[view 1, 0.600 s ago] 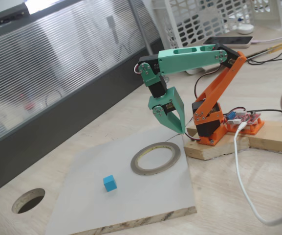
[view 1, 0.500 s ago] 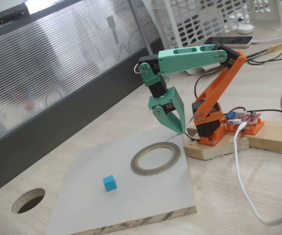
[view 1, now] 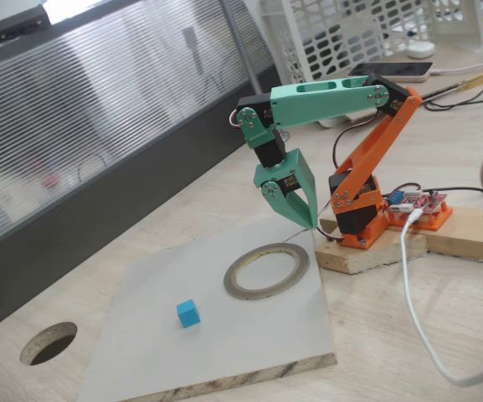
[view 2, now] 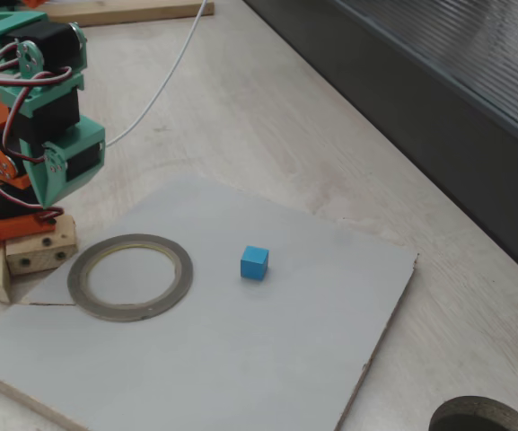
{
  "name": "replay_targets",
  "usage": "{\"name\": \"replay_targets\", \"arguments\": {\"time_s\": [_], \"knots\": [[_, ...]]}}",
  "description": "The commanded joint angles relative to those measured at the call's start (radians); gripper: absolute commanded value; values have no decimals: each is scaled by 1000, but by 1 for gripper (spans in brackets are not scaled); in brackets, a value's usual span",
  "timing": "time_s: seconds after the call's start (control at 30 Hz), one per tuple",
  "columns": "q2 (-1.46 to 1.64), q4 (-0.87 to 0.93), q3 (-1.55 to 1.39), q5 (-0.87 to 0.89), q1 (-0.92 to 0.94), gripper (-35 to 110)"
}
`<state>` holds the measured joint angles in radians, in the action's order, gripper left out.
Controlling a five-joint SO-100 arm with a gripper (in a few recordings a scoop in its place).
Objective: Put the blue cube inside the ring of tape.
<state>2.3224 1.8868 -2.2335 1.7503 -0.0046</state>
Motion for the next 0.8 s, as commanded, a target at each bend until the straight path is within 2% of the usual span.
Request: {"name": "replay_targets", "arguments": {"time_s": [0.0, 0.77], "knots": [[15, 9, -12, 11, -9, 1], [15, 8, -12, 9, -17, 1]]}}
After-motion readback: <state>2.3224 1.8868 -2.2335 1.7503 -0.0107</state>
